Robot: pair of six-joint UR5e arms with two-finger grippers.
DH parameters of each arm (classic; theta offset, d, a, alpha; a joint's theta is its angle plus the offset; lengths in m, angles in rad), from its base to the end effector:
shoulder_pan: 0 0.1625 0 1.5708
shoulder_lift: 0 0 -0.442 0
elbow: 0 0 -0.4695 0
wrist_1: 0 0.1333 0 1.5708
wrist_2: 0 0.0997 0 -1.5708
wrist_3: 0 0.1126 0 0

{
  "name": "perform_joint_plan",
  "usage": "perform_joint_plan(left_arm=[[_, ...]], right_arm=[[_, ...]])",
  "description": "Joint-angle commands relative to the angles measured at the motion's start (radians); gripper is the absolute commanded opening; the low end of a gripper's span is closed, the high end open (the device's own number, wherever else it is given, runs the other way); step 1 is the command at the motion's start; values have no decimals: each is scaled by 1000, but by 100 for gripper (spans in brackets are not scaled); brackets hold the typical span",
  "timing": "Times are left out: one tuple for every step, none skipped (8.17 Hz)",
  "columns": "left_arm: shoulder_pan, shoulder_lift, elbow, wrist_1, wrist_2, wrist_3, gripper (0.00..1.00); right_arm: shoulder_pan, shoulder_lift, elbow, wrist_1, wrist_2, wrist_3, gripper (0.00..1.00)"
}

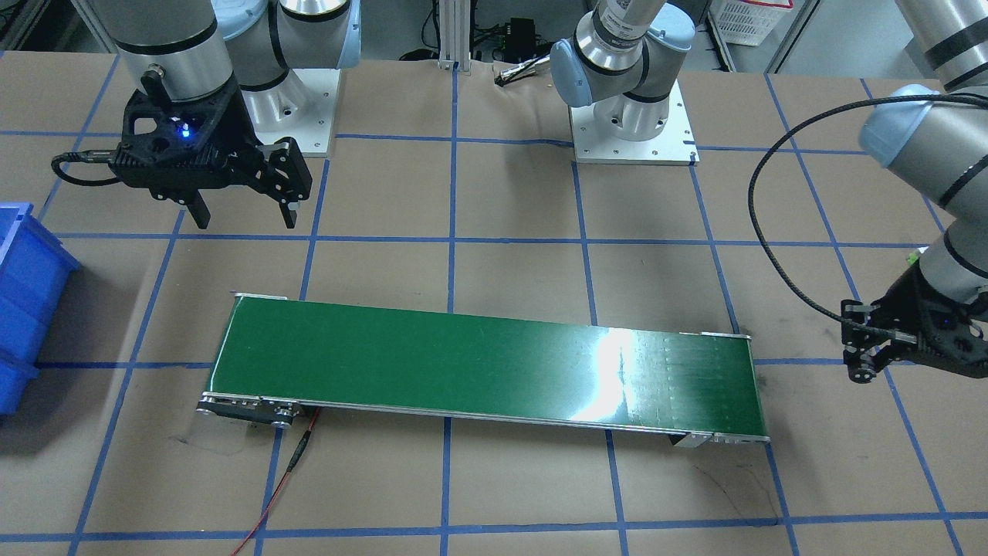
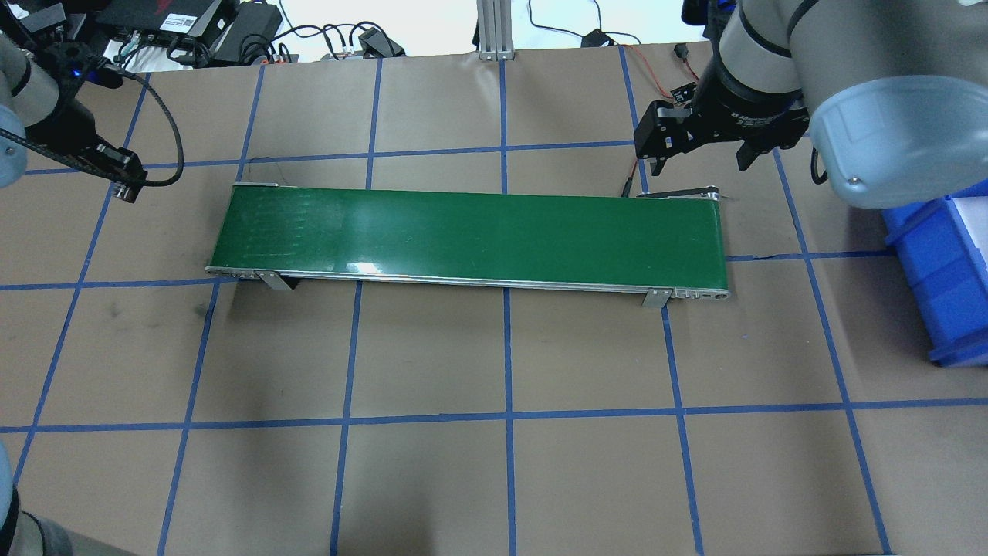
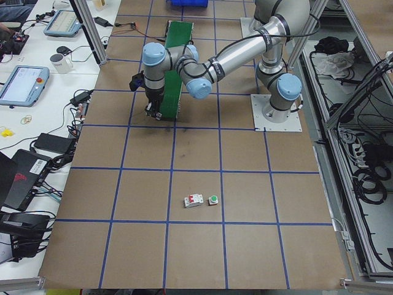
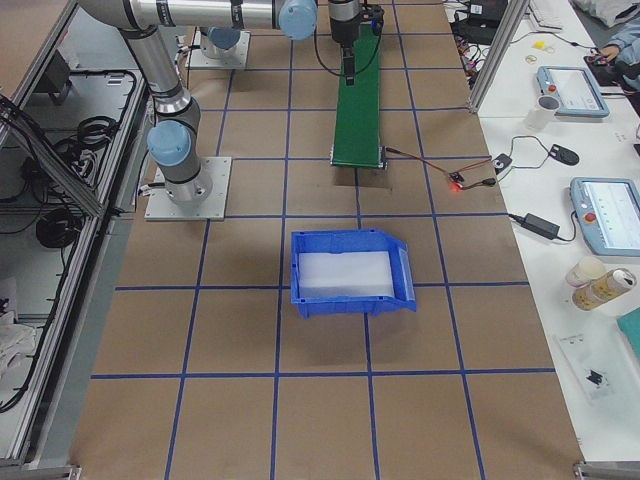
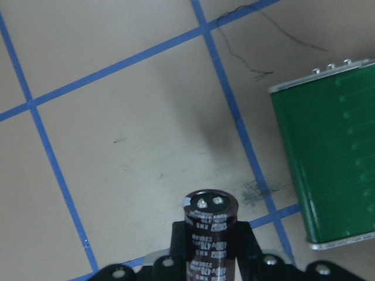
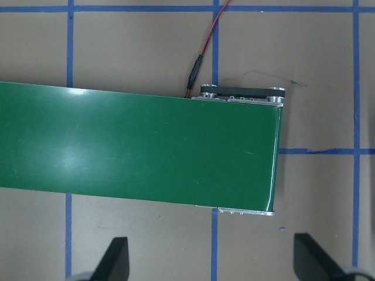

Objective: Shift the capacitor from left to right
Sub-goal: 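Carry the capacitor with the left gripper over the conveyor's near end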

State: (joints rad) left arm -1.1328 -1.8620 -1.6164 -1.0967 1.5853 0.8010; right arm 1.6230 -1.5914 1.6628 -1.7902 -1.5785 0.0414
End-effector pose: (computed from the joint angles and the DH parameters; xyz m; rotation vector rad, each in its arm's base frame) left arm 0.1709 -0.6754 0.3328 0.5483 2.9963 -0.1577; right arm 0.1622 -0.5667 0.4742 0.0160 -3.1322 0.2325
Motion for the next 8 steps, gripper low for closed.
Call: perform_joint_plan(left_arm=[[-90, -25, 3, 6, -34, -81, 0], [-116, -40, 3, 6, -86, -147, 0], [-131, -51, -2, -5, -93, -230, 0], [-143, -63, -3, -9, -93, -264, 0], [-145, -74, -3, -9, -94, -288, 0], [-143, -95, -3, -9, -88, -321, 0], [-143, -109, -3, -9, -85, -338, 0], [-143, -114, -3, -8, -94, -358, 0]], right_arm=[[0, 1, 0, 0, 0, 0, 100], [0, -1, 0, 0, 0, 0, 100], [0, 1, 0, 0, 0, 2, 100], [0, -1, 0, 0, 0, 0, 100], [0, 1, 0, 0, -2, -2, 100], [0, 1, 2, 0, 0, -2, 100], [0, 1, 2, 0, 0, -3, 100], [0, 1, 2, 0, -3, -5, 100]])
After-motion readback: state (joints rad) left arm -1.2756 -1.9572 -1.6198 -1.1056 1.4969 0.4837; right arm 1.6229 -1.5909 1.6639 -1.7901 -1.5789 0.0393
